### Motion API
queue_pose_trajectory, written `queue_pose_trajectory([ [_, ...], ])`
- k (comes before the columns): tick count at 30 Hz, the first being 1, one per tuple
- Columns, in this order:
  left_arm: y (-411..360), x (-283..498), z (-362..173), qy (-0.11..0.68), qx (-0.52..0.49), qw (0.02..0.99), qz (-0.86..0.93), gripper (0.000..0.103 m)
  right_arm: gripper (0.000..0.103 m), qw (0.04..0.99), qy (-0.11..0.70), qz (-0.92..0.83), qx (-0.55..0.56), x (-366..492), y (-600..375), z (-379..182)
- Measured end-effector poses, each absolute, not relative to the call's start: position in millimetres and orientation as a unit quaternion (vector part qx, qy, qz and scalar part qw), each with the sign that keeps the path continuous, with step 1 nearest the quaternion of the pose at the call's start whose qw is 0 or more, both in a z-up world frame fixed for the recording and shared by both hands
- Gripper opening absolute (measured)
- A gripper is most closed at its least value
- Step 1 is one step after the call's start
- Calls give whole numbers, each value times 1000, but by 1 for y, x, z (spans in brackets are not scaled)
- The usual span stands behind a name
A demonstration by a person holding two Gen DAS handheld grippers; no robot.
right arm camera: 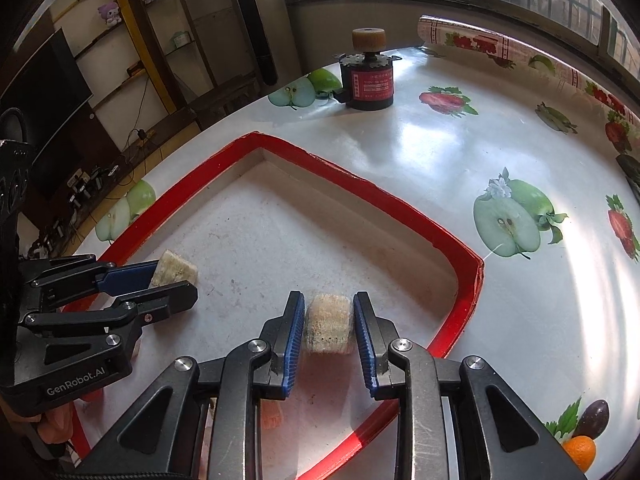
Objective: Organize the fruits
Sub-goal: 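Open both tools to release the cork pieces in the tray and withdraw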
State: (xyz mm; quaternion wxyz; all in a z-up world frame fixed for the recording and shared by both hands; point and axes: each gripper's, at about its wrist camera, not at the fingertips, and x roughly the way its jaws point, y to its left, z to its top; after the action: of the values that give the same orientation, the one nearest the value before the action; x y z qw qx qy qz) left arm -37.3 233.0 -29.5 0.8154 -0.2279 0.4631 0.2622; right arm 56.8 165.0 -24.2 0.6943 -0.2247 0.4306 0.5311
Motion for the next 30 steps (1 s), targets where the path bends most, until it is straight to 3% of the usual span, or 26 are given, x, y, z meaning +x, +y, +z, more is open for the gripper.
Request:
queue_pose_trajectory([
  [4, 231, -38, -28, 469, -223, 809, 276, 34, 40, 697, 429, 531, -218, 58, 160, -21],
  [9, 228, -48, -22, 461, -229, 809, 283, 39, 42, 705, 421, 534, -202, 58, 145, -7],
  [13, 222, -54, -13, 451, -229, 813, 287, 52, 45, 716, 410, 533, -186, 56, 126, 9],
  [30, 171, -62, 19, 427, -219, 837, 263, 52, 49, 750, 398, 511, -132, 54, 4, 41],
])
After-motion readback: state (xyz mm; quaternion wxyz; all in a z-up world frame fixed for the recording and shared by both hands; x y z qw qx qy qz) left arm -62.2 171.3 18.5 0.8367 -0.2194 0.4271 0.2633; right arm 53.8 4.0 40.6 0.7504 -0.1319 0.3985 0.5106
